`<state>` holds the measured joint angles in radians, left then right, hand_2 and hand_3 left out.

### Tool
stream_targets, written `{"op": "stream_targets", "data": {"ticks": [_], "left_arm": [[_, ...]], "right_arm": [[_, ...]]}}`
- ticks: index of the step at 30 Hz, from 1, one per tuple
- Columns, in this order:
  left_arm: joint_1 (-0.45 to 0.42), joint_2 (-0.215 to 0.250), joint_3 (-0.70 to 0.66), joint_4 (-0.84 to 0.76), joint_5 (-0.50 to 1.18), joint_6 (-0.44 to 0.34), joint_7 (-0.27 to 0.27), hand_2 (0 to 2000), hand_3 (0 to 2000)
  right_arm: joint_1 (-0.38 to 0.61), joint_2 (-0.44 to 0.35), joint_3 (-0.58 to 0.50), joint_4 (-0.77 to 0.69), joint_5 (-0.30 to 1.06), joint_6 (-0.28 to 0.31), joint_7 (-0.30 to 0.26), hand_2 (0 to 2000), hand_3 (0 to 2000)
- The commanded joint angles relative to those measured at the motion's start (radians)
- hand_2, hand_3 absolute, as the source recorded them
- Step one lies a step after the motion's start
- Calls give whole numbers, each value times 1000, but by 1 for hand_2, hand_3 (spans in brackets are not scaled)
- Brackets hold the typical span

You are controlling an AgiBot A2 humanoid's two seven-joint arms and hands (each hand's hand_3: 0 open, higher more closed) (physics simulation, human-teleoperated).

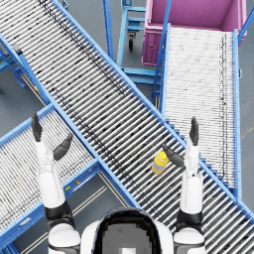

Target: Pick up the oil and place it on the left assembly line, put the cola on the right, and keep Sprite still

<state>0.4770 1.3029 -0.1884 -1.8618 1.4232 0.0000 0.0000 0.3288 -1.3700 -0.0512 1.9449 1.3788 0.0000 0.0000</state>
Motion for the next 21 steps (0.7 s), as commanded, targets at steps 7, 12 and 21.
{"op": "stream_targets", "data": {"ticks": [7,12,21], "left_arm": [[8,2,29,-13,0,0,0,0,0],[-8,9,28,-14,0,0,0,0,0],[-29,18,31,-21,0,0,0,0,0]], "right_arm": [[-114,-2,49,33,0,0,0,0,0],[-191,12,126,33,0,0,0,0,0],[-221,8,201,-167,0,0,0,0,0]]}}
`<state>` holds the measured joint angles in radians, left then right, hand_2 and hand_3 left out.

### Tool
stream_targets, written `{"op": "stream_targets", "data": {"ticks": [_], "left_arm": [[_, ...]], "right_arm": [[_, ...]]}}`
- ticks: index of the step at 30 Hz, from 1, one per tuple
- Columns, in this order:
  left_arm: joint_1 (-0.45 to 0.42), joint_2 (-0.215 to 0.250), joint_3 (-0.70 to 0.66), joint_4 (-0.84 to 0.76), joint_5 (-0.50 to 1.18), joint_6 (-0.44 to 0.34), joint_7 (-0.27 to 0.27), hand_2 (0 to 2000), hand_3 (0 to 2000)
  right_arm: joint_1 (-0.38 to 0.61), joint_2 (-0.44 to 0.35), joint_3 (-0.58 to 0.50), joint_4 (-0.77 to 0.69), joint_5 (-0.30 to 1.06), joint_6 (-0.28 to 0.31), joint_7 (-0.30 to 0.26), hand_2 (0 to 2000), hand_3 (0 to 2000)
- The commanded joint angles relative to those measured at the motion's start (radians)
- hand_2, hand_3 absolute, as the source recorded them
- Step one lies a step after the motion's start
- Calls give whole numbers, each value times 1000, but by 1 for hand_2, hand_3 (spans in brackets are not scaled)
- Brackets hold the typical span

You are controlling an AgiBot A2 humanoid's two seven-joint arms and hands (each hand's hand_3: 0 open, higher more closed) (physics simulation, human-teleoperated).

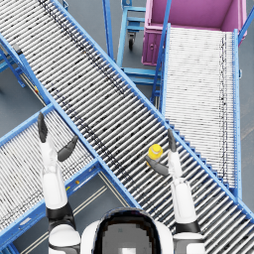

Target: Pick up the oil and place it on the left assembly line, put the cola on the right, and keep Sprite still

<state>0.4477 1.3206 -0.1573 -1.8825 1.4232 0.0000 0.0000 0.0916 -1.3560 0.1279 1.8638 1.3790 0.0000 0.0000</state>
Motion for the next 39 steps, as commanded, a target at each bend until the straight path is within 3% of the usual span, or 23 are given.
{"op": "stream_targets", "data": {"ticks": [1,8,16,31,32,33,37,39], "left_arm": [[-1,0,0,-1,0,0,0,0,0],[-6,4,4,9,0,0,0,0,0],[12,4,2,16,0,0,0,0,0],[12,11,-25,52,0,0,0,0,0],[7,12,-31,49,0,0,0,0,0],[-3,15,-22,49,0,0,0,0,0],[-5,17,-29,38,0,0,0,0,0],[-12,20,-25,32,0,0,0,0,0]], "right_arm": [[18,-8,21,-116,0,0,0,0,0],[69,-37,61,-325,0,0,0,0,0],[112,-66,98,-459,0,0,0,0,0],[289,-150,158,-760,0,0,0,0,0],[297,-154,153,-768,0,0,0,1361,327],[306,-158,153,-780,0,0,0,2000,653],[303,-159,146,-743,2,14,-4,2000,1960],[303,-159,143,-701,3,-18,-7,2000,2000]]}}
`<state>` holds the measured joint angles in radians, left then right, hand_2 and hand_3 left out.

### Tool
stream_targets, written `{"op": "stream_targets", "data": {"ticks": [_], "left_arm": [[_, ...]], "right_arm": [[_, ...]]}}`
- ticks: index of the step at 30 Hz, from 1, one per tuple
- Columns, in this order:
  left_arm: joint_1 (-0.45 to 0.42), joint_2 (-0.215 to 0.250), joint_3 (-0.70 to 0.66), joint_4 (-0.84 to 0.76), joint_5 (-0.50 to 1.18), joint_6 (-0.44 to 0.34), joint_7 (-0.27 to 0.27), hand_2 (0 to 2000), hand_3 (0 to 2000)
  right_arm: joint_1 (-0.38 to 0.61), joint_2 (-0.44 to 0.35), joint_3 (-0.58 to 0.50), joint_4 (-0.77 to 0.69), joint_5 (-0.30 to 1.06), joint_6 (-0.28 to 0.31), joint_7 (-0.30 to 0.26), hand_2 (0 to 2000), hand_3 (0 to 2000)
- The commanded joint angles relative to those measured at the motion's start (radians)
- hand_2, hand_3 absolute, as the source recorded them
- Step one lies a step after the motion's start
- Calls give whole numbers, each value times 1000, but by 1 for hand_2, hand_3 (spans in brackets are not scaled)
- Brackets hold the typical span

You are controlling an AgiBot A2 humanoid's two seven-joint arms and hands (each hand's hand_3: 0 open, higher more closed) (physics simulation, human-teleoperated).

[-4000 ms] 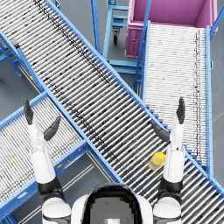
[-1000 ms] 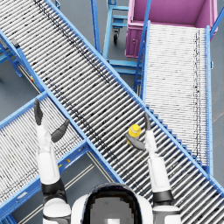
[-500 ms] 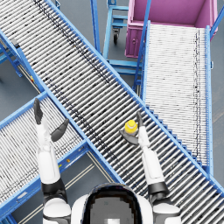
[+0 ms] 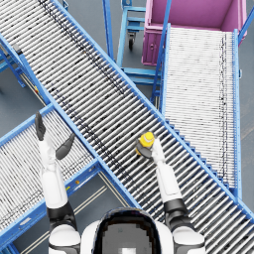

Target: Pick up the oil and place it on the left assembly line, put the cola on the right, and keep Sprite still

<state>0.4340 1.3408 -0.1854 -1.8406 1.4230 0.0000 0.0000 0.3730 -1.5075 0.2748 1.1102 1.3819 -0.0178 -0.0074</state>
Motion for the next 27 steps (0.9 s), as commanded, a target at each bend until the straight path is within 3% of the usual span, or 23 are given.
{"op": "stream_targets", "data": {"ticks": [1,5,8,9,10,13,14,15,19,27], "left_arm": [[-2,1,13,-19,0,0,0,0,0],[-29,9,42,-47,0,0,0,0,0],[-46,14,66,-57,0,0,0,0,0],[-58,16,81,-58,0,0,0,0,0],[-71,17,99,-65,0,0,0,0,0],[-97,17,188,-82,0,0,0,0,0],[-102,16,223,-77,0,0,0,0,0],[-110,16,246,-69,0,0,0,0,0],[-111,23,367,-17,0,0,0,0,0],[-73,62,437,38,1,0,0,0,0]], "right_arm": [[37,-13,-26,85,0,2,-2,2000,2000],[117,-39,-101,286,-1,65,6,2000,2000],[164,-58,-96,334,-2,99,10,2000,2000],[209,42,13,358,-3,104,10,2000,2000],[210,-49,-76,370,-3,106,10,2000,2000],[250,-43,-60,432,-3,122,9,2000,2000],[377,250,261,446,-3,122,10,2000,2000],[280,9,1,459,-4,127,11,2000,2000],[297,-5,37,523,-3,123,10,2000,2000],[298,-25,105,555,-3,131,11,2000,2000]]}}
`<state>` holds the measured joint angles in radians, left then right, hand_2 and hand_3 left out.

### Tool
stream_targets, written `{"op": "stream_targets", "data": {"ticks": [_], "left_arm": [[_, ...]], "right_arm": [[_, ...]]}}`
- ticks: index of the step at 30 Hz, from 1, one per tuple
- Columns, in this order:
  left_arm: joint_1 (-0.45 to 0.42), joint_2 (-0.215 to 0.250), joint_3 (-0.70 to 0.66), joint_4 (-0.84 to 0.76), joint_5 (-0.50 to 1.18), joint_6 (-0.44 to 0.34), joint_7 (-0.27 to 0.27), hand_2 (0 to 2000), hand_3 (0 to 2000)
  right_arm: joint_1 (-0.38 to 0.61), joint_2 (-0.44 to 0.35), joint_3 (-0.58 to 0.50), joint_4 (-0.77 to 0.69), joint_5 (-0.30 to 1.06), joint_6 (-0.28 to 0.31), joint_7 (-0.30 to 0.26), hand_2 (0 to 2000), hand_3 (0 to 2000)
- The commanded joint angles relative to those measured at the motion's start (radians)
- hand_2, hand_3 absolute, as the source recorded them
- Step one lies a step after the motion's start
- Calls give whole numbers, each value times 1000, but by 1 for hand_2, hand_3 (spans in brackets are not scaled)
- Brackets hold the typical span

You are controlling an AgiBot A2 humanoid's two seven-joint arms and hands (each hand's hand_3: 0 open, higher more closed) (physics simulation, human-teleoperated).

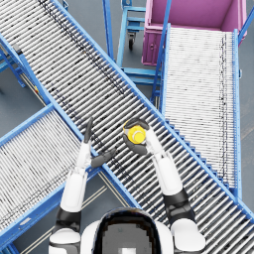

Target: Pick up the oil and place it on the left assembly line, put the cola on the right, and keep Sprite still

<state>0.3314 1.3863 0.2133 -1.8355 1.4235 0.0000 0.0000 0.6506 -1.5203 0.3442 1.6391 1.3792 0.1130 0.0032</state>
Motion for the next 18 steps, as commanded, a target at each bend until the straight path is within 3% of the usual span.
{"op": "stream_targets", "data": {"ticks": [1,14,17,18], "left_arm": [[38,24,46,44,0,0,0,0,0],[84,84,154,96,0,-18,1,0,0],[92,89,171,115,1,-52,2,0,0],[86,86,173,105,1,-58,0,0,0]], "right_arm": [[15,-12,52,30,0,-1,-1,2000,2000],[-46,-9,209,90,1,-20,-7,2000,2000],[-41,-1,222,93,6,35,-8,2000,2000],[-40,1,223,93,7,22,-6,2000,2000]]}}
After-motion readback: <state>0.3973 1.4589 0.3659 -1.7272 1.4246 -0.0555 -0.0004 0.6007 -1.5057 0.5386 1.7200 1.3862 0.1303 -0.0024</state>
